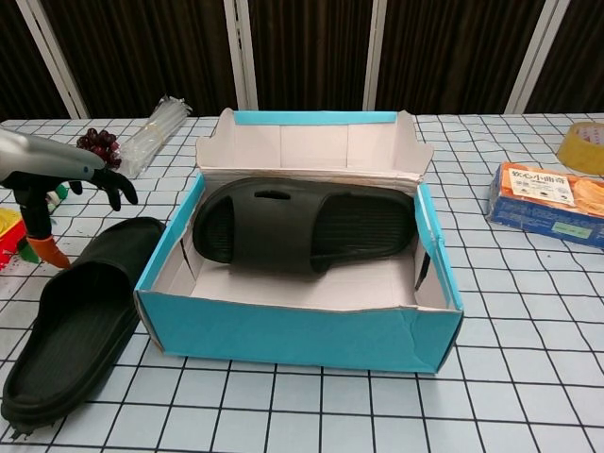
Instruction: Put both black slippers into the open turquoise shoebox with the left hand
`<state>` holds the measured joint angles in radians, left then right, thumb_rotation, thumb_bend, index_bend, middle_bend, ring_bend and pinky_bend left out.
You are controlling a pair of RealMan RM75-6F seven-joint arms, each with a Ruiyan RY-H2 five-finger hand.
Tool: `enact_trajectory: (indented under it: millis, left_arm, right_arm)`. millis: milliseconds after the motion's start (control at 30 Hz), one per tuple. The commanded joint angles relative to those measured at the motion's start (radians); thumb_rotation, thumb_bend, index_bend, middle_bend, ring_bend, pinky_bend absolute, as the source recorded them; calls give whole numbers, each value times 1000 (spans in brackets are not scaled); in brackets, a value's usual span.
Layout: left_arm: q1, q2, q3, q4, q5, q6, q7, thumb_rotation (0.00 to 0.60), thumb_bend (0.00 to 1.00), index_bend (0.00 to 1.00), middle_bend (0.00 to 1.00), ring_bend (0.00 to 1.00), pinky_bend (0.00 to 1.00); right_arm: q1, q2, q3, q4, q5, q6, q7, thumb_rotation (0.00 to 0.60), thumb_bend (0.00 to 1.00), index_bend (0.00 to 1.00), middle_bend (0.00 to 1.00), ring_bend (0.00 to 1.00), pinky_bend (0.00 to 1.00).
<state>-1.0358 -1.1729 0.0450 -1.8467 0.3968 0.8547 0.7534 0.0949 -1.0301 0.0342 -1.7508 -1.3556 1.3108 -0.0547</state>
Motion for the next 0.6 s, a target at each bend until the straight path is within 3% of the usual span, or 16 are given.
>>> enact_trajectory:
  millis: [33, 600]
  left_arm:
    - [-4, -4, 4, 7, 10, -12, -15, 600, 156, 126, 148, 77, 144]
    - [-31, -45, 33, 33, 33, -7, -41, 600, 155, 123, 214, 77, 144]
  right_arm:
    - [0, 1, 0, 0, 0, 0, 2, 600, 235, 100, 134, 123, 94]
    - [-4, 2, -2, -1, -11, 10, 5, 600, 235, 100, 134, 124, 94]
